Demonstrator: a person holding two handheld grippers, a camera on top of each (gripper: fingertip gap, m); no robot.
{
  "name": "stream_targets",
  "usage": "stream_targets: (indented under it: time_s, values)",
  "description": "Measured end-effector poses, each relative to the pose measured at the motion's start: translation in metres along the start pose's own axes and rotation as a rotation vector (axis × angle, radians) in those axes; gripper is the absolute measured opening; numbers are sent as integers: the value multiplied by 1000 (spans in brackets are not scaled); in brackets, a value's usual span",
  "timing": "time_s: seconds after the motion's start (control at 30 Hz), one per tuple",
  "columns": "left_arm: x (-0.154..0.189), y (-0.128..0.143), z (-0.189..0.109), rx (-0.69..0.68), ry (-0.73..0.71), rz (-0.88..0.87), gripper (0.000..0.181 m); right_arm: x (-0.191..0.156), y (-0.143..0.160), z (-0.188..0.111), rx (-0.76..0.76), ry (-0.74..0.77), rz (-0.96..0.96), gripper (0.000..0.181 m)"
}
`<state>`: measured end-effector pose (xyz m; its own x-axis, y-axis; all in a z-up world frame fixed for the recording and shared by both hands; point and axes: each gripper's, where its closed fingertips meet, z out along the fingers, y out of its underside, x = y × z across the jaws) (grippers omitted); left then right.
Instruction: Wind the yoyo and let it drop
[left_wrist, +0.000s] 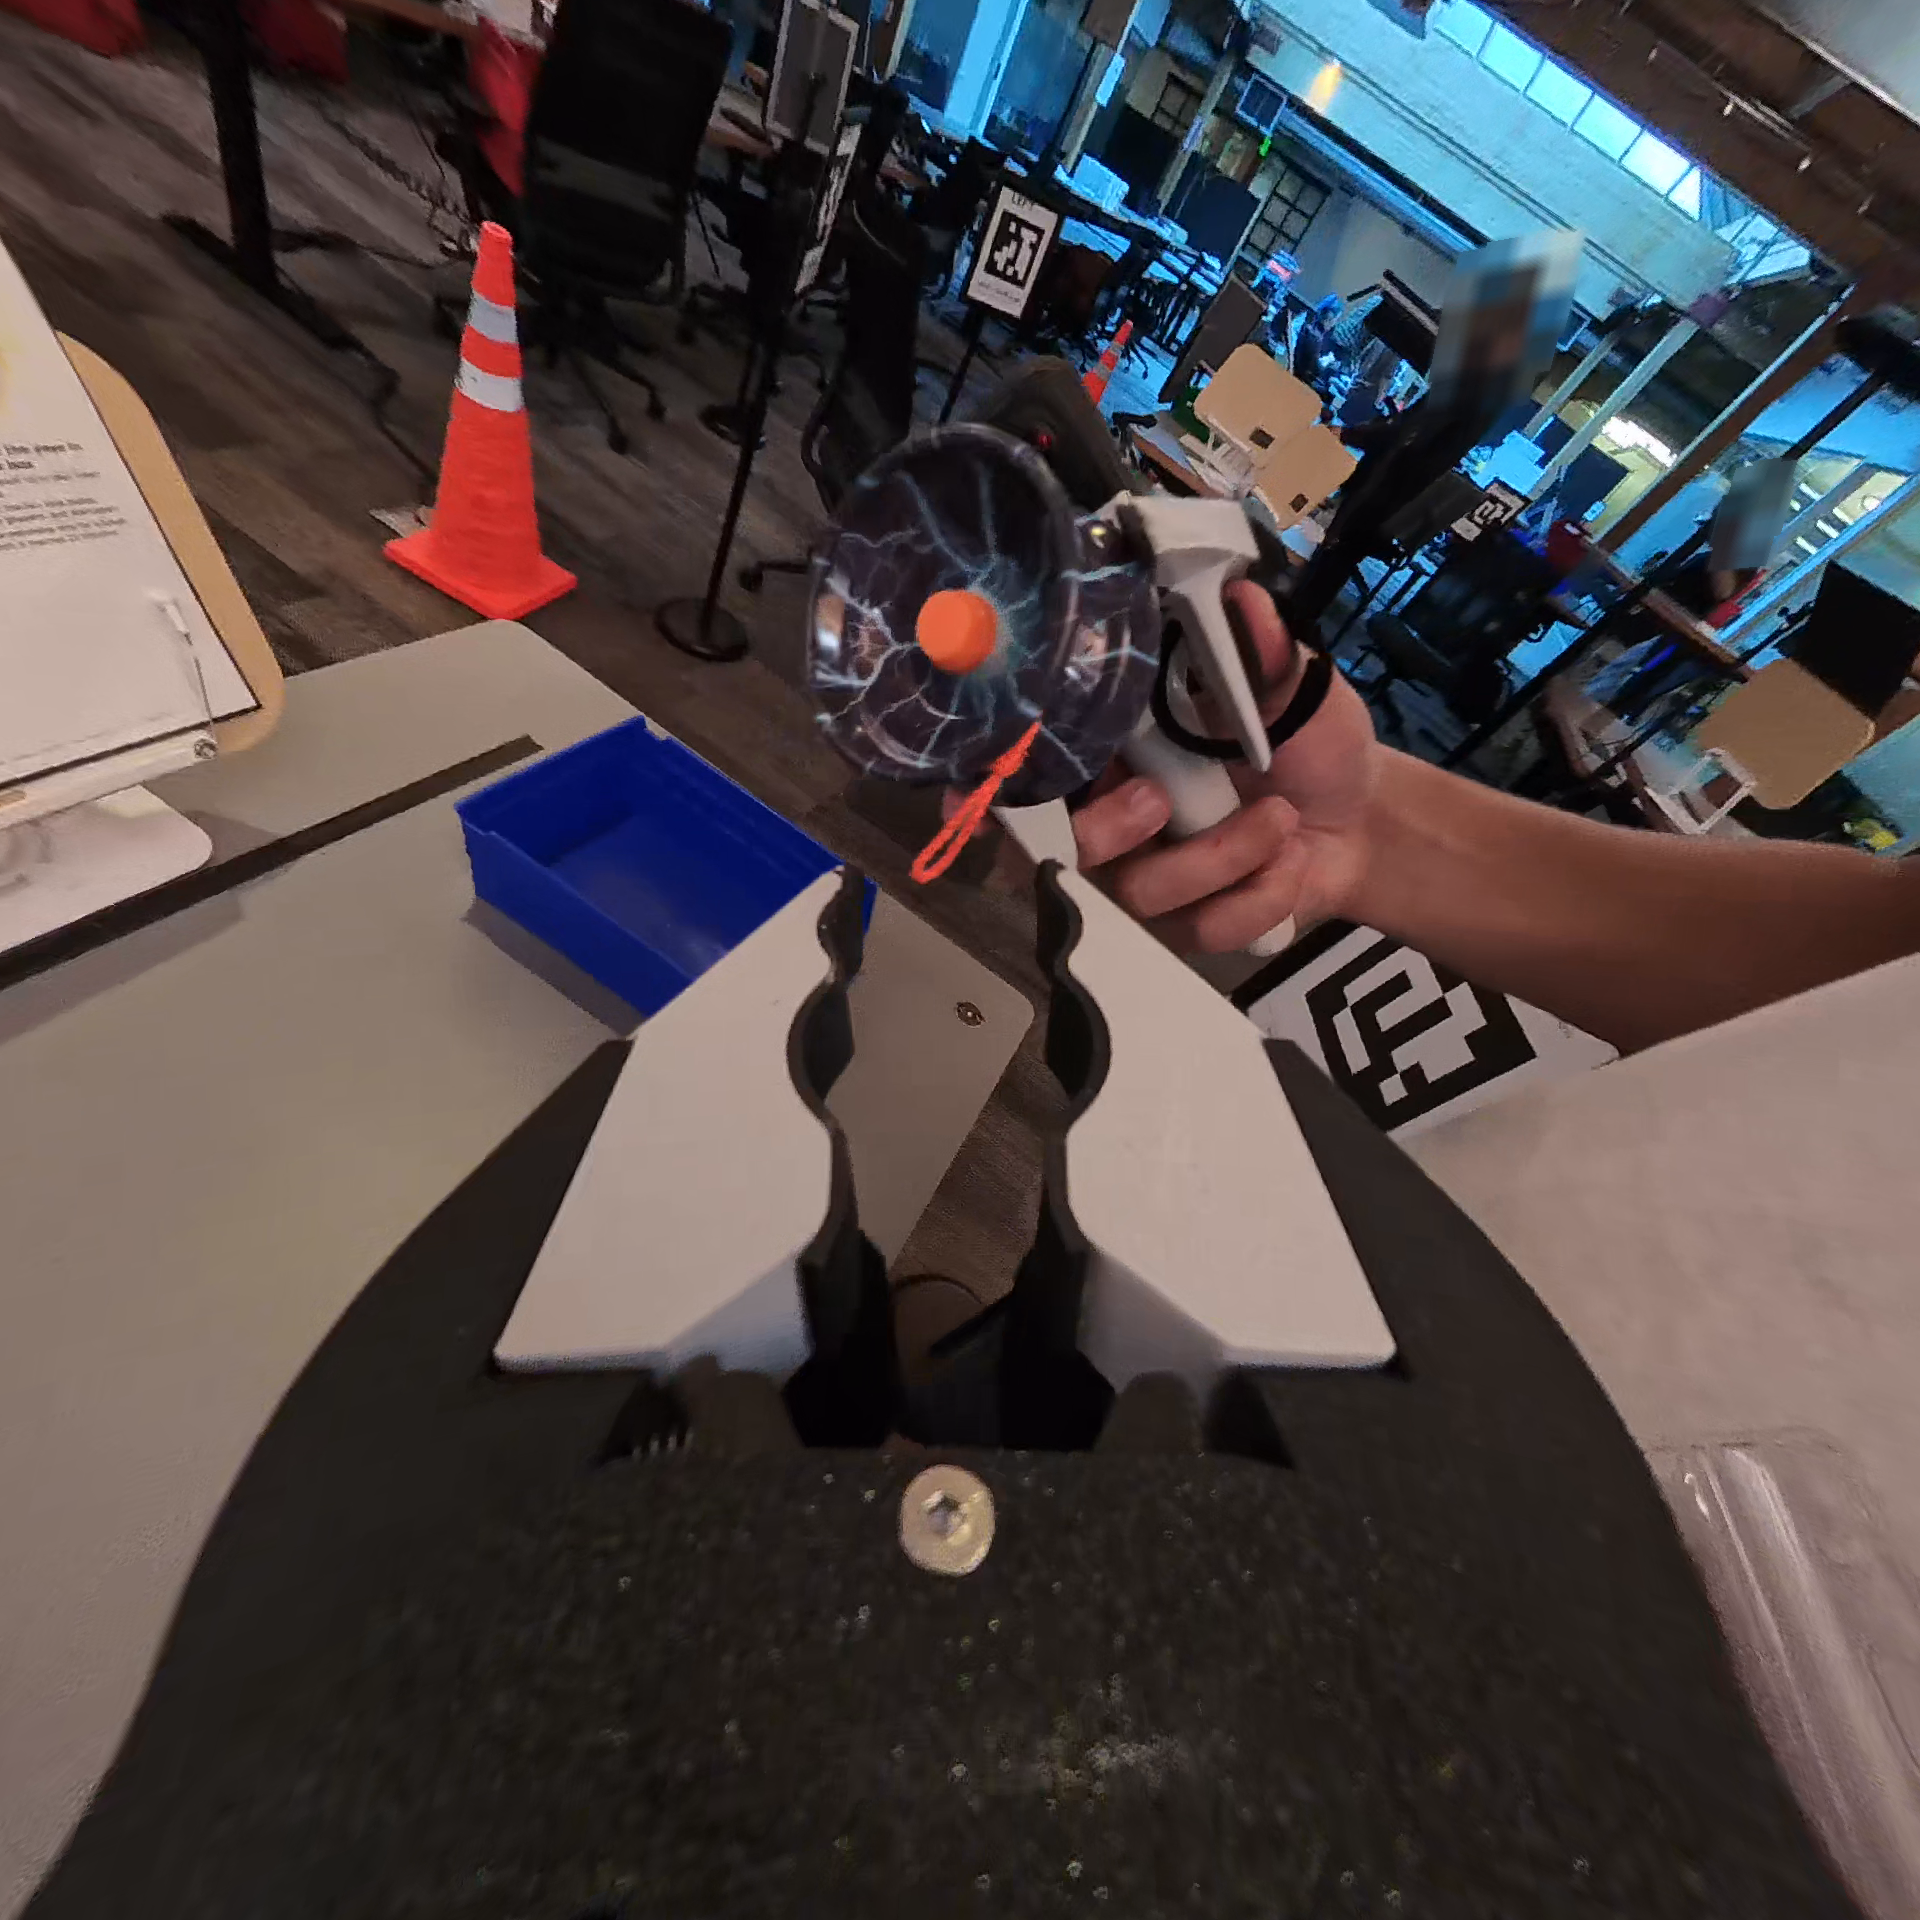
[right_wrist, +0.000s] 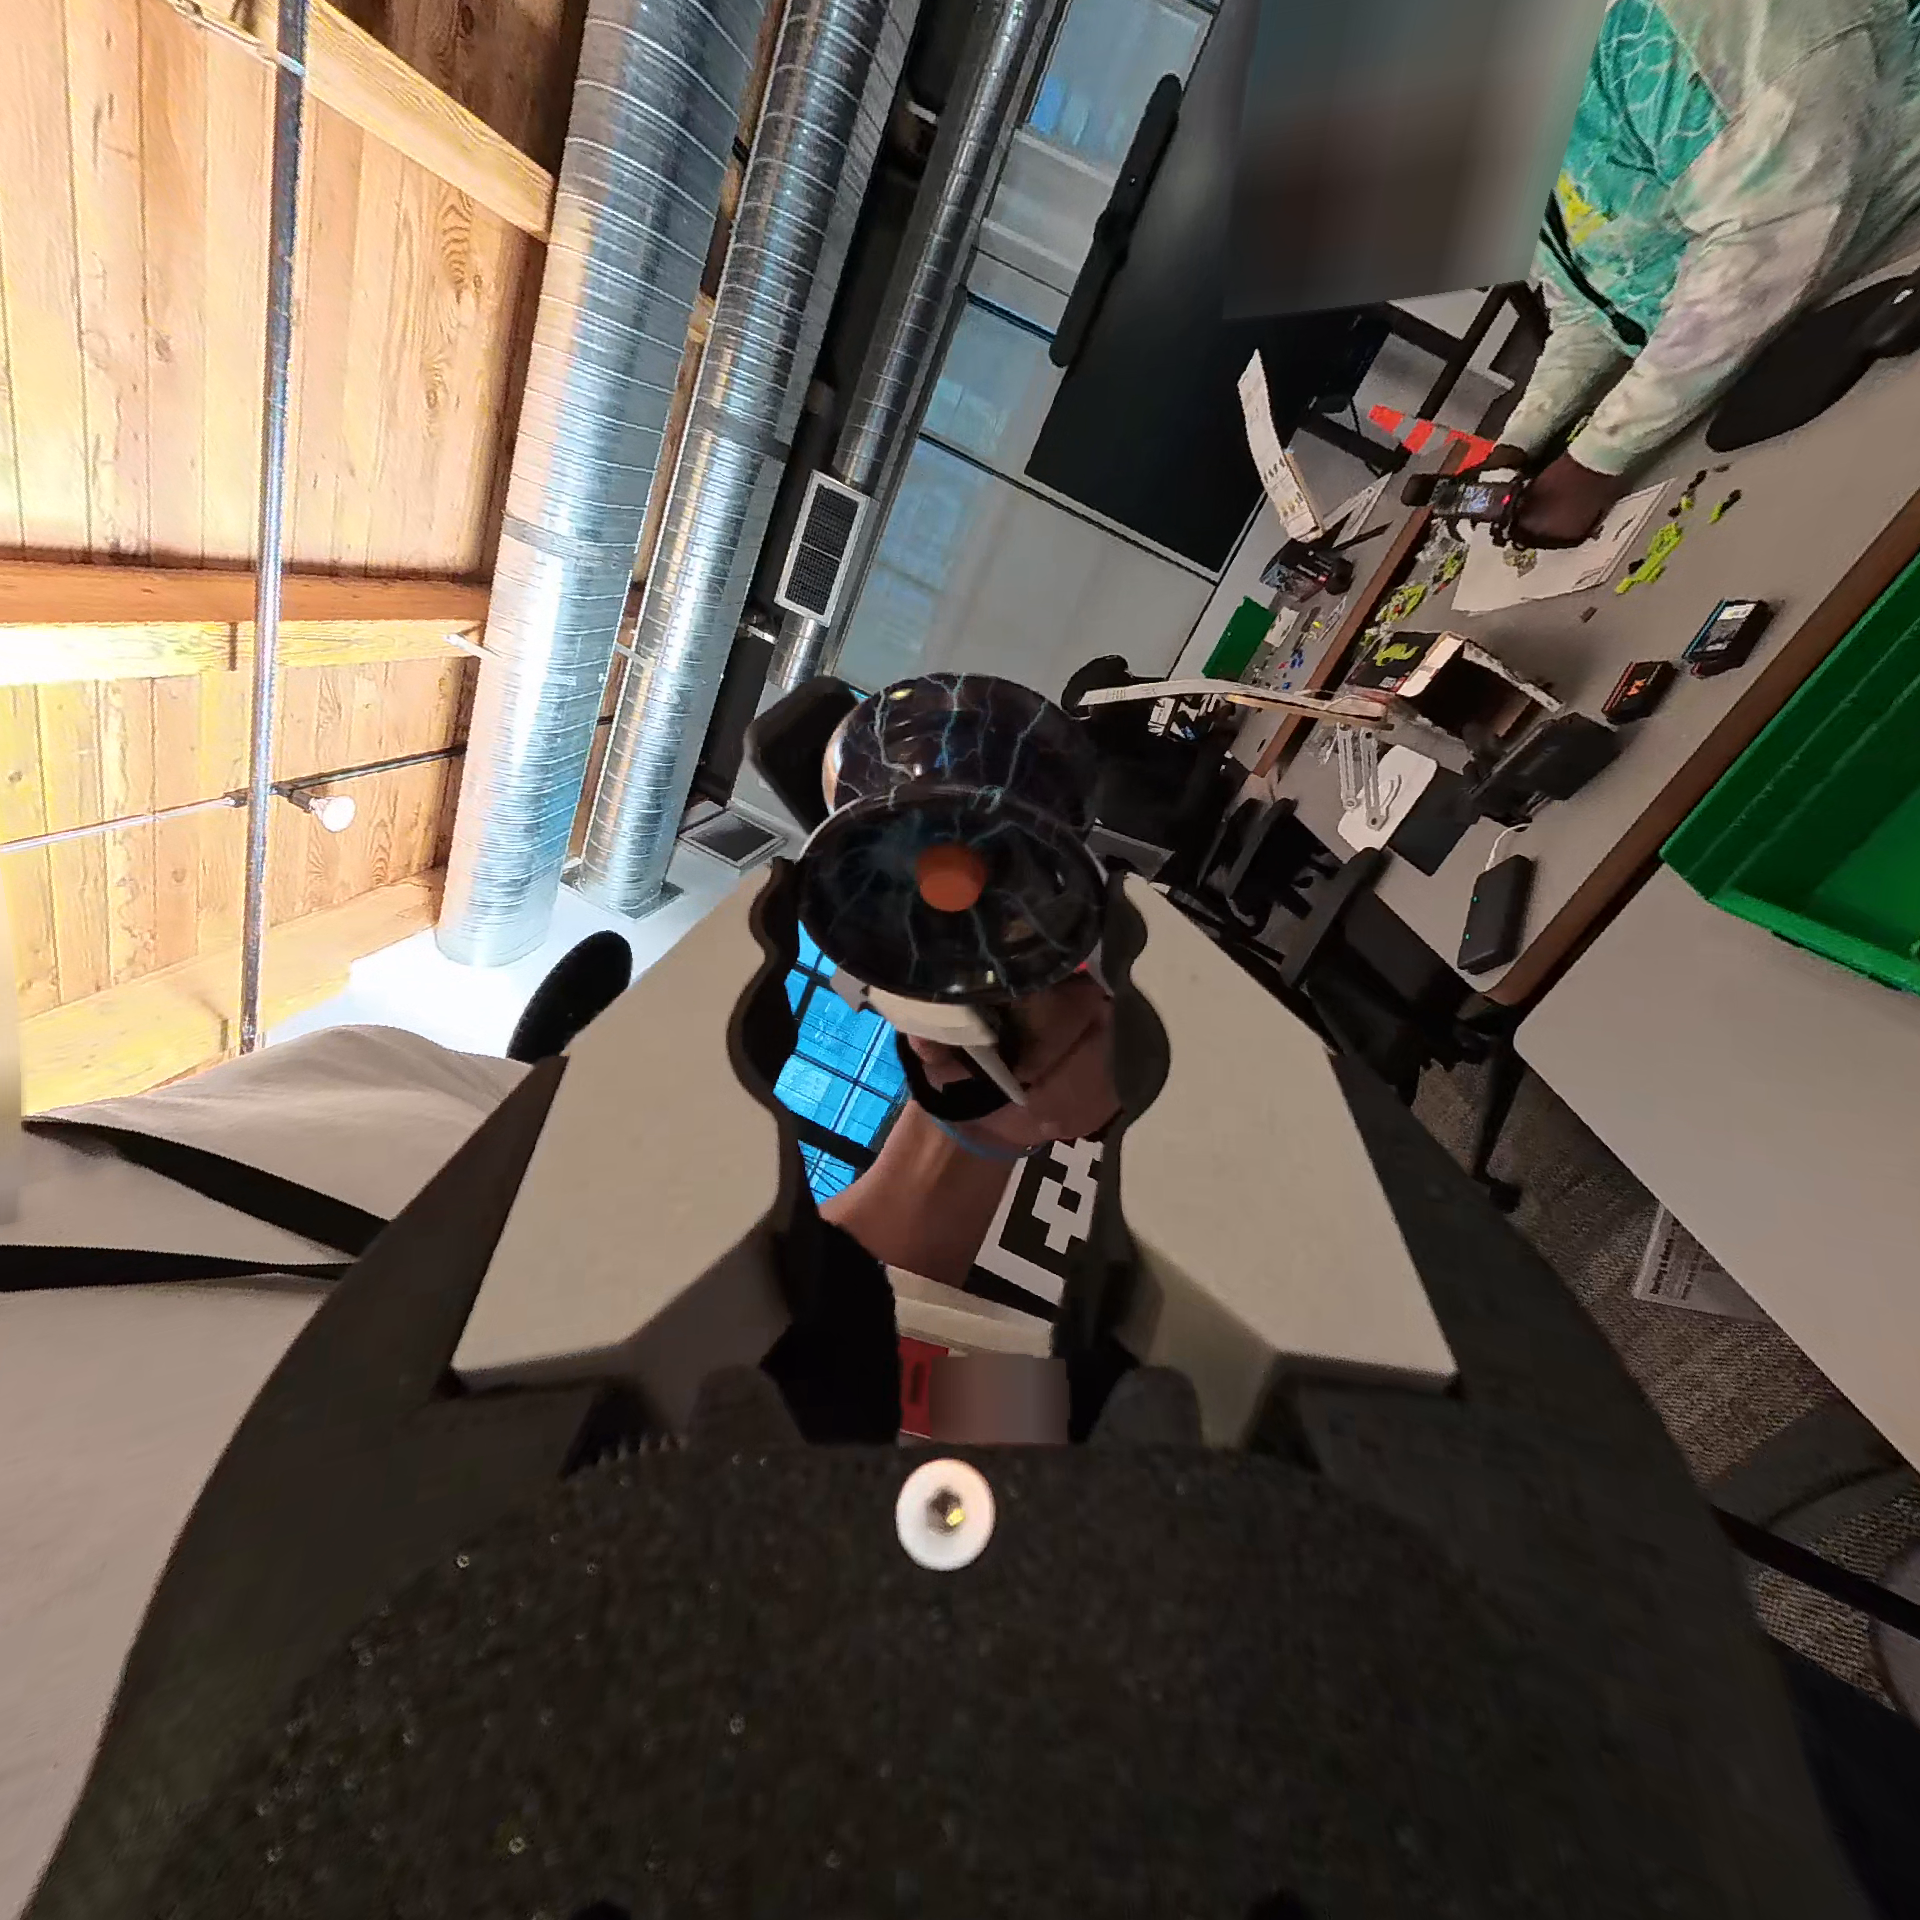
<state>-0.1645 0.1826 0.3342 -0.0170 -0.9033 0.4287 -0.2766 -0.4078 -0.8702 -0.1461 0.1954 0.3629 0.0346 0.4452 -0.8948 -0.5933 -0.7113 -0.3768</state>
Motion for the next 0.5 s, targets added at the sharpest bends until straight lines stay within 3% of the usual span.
stream_targets:
  time_s: [0.17, 0.3, 0.5]
  values:
    - [3, -3, 3, 47, 61, -59, 28, -2, 4, 1, -18, 0, -7, 57]
    - [9, -9, 1, 93, 102, -63, 0, -1, 5, 0, -23, 9, -13, 57]
    - [12, -9, -8, 55, 48, 43, 0, 11, 5, -8, -40, 109, -89, 57]
